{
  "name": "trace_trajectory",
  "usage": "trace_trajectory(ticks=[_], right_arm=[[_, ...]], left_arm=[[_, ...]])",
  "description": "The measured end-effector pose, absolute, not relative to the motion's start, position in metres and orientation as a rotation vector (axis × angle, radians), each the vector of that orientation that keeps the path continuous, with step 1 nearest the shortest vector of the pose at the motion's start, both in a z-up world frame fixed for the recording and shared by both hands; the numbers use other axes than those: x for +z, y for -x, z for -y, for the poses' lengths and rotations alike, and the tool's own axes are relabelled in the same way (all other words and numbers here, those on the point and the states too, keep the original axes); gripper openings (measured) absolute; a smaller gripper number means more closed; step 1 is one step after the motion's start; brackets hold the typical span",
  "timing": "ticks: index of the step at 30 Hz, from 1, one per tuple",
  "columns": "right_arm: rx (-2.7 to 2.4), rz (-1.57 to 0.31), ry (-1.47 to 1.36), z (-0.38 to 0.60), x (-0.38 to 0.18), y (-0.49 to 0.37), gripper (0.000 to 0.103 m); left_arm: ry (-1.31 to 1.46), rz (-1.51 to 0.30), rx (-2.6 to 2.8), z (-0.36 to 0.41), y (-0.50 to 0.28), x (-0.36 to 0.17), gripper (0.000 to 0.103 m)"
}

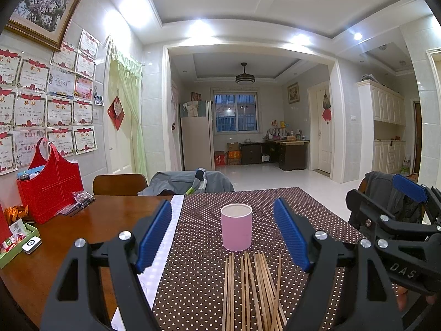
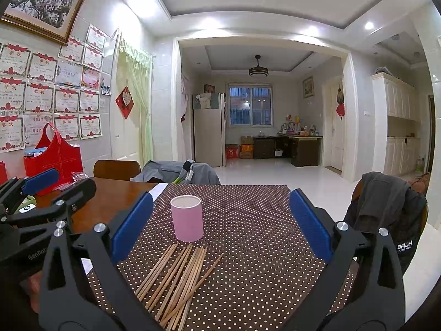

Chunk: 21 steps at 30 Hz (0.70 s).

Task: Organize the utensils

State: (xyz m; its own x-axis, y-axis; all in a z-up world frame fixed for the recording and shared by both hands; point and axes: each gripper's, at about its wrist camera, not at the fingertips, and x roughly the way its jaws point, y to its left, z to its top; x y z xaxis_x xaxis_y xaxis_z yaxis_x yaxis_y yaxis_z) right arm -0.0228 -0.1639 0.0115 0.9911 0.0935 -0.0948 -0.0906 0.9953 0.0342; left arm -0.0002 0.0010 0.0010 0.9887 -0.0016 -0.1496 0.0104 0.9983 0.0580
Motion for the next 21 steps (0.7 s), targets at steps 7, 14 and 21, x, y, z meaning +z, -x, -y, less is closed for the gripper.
trace_trajectory(ticks=[7,14,21], right_arm=[[0.094,-0.101,-0.032,0.1636,0.0111,0.0232,0.097],[0.096,-0.109,-0.036,0.1641,0.0084,0.0246,0.097],[0.096,-0.117,-0.039,0.1656,0.0065,0.0213,0.097]], left_arm=[[-0.058,-0.153,-0.007,-0.0013,0.0003,0.0013,0.075],[-0.057,-0.154,-0.008,-0.002,0.0,-0.005,0.075],[-0.058,-0.156,-0.008,-0.0027,0.0007,-0.0033,0.075]])
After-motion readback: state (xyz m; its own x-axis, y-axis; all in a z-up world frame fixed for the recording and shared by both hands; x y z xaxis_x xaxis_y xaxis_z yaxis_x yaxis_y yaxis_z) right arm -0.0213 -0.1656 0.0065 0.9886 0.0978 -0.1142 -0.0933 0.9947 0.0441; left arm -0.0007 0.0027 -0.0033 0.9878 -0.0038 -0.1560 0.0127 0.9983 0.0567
